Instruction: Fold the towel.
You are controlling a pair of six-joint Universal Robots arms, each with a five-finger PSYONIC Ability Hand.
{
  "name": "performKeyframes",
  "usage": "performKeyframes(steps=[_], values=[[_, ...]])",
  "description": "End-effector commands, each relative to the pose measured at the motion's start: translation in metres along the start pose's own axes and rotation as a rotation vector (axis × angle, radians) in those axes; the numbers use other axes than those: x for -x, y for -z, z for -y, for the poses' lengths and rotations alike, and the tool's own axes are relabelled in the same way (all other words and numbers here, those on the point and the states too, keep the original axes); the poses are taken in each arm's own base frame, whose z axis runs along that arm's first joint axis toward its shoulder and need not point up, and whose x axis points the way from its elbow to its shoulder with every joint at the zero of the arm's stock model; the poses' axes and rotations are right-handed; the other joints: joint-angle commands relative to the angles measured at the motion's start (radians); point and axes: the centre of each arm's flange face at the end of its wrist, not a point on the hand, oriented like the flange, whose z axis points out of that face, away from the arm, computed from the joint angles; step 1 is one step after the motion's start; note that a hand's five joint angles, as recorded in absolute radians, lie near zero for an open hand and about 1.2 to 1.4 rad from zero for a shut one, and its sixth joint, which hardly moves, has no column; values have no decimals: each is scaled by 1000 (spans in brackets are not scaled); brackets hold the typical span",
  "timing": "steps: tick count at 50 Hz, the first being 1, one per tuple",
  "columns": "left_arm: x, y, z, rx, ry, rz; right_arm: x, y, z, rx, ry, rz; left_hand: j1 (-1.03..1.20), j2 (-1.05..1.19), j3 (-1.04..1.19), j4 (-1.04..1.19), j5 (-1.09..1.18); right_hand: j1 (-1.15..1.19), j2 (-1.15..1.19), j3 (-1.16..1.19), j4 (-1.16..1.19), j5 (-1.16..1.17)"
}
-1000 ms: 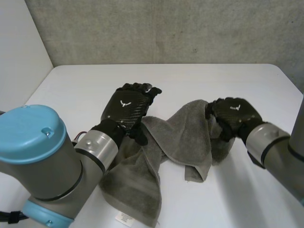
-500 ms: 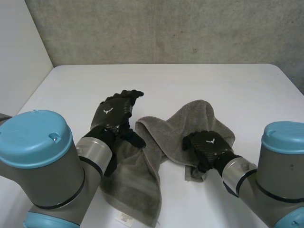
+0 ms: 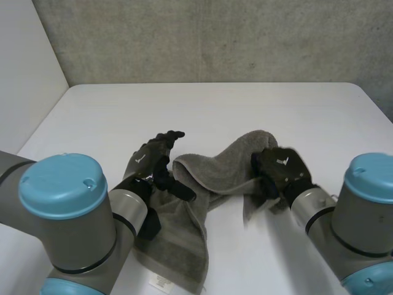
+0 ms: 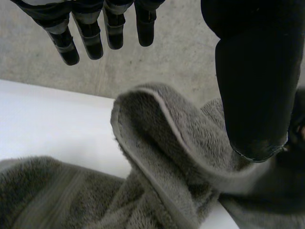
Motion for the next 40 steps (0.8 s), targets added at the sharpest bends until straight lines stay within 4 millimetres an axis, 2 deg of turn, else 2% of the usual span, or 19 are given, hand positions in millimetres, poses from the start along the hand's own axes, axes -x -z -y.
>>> performKeyframes(steps=[1,2,4,5,7,13,23,34,40], values=[[6,-13,-16,38,19,17,-7,19,50,-148,65,-32,6,13,12,13,-9,54,67,60,54,48],[7,-16,-19,39,17,18,-7,19,50,-149,65,-33,6,13,12,13,-9,54,67,60,54,48],[8,-19,-22,42,15,20,-9,28,68,-203,106,-47,6,13,12,13,-9,54,67,60,54,48],[9,-22,-25,45,14,22,-9,28,68,-203,106,-47,6,13,12,13,-9,54,67,60,54,48],[10,-24,-26,43,15,21,-10,36,80,-236,125,-52,6,13,12,13,-9,54,67,60,54,48],[10,-36,-29,11,19,8,-8,48,92,-252,132,-30,6,13,12,13,-9,54,67,60,54,48],[12,-47,-28,-48,27,27,-10,74,125,-358,154,-46,9,16,15,16,-6,54,67,60,54,48],[13,-49,-27,-51,26,32,-13,84,138,-397,162,-67,6,13,12,13,-9,54,67,60,54,48],[17,-49,-36,-22,15,39,-18,87,145,-420,185,-93,9,16,15,16,-6,54,67,60,54,48]])
